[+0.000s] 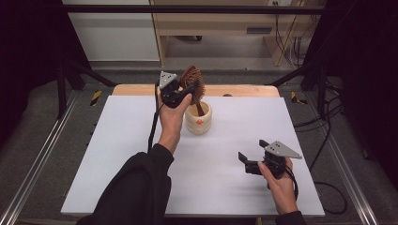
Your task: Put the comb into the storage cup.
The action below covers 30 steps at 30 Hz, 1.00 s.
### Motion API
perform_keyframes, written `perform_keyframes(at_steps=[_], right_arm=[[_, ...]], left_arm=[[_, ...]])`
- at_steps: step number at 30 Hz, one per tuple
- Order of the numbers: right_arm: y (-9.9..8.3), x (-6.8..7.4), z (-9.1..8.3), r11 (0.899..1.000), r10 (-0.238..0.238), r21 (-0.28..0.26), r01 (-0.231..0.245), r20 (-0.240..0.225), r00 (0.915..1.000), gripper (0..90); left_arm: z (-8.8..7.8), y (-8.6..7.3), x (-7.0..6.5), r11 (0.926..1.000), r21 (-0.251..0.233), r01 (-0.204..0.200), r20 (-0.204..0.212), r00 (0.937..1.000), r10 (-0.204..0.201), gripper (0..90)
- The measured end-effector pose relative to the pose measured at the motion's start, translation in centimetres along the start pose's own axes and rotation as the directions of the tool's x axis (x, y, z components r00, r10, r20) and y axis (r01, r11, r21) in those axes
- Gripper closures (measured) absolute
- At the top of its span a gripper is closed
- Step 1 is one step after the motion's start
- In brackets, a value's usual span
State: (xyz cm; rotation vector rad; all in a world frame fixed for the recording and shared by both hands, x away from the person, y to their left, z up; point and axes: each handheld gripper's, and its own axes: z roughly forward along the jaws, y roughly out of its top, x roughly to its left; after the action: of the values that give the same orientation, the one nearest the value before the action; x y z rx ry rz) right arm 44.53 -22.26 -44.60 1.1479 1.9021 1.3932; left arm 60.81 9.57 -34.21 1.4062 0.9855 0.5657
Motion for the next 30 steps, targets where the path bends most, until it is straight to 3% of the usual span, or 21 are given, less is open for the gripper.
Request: perform_keyframes(at_steps=[30], right_arm=[[-0.04,0.01,0.07,1.0,-0.004,0.003,0.004,-0.001,1.0,4.1]], left_arm=[[0.12,-0.61,0.15,1.0,0.005,-0.001,-0.004,1.0,0.001,51.8]])
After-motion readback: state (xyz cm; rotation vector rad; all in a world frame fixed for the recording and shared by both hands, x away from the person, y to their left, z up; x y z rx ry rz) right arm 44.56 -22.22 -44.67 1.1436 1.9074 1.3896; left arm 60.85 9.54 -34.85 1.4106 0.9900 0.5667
